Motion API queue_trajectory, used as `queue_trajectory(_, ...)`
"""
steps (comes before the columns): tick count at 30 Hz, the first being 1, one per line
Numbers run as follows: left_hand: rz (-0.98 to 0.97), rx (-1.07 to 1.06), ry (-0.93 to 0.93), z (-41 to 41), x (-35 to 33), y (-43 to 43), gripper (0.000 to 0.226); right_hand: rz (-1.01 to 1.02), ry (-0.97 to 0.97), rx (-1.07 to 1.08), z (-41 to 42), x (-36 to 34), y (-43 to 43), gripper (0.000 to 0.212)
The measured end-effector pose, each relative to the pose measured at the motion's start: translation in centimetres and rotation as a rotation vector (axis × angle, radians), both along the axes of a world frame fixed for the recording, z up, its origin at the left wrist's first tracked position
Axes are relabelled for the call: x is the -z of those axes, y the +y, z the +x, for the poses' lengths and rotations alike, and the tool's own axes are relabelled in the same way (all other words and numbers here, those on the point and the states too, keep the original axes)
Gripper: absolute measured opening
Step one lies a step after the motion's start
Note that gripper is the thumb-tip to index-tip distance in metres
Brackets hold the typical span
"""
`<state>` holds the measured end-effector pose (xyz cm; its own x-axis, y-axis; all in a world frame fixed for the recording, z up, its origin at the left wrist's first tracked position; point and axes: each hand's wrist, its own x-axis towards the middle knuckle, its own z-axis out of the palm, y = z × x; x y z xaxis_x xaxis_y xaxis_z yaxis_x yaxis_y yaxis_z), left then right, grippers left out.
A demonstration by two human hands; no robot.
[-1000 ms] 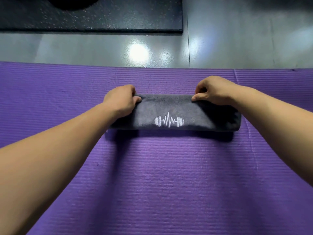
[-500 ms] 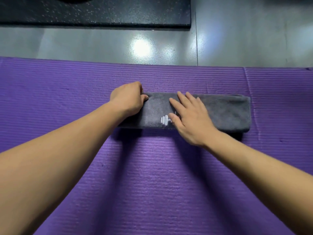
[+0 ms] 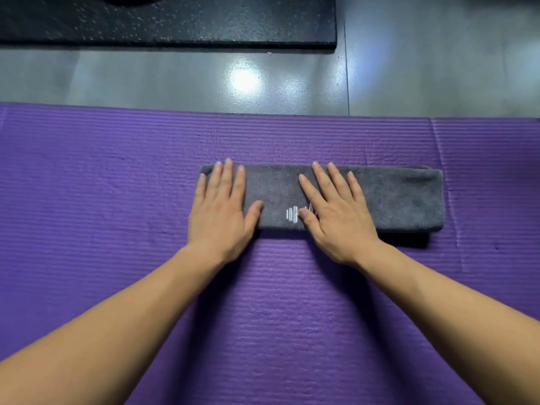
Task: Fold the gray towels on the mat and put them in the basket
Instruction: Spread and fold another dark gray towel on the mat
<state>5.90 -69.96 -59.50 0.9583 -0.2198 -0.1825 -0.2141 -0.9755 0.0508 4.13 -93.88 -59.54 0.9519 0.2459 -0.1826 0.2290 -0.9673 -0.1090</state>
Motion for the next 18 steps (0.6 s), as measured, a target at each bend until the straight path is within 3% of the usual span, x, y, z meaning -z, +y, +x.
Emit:
queue_trajectory(5,0.107,-0.043,-0.019,0.3,-1.0,-0.1,0.076,0.000,0.020,-0.006,0.1,-0.2,0.0,0.067)
queue_trajectory(9,-0.053,0.138,-0.023,-0.8,-1.6,-4.7,0.069,0.023,0.048,-0.026,0.2,-0.6,-0.2,0.069)
queue_trajectory(12,-0.044,0.130,0.047,-1.3,-1.0,-5.5,0.071,0.073,0.078,-0.050,0.3,-1.0,-1.4,0.074)
queue_trajectory(18,0.002,0.068,0.059,-1.4,-0.4,-4.9,0.071,-0.040,0.066,0.161,0.4,-1.2,-10.5,0.081)
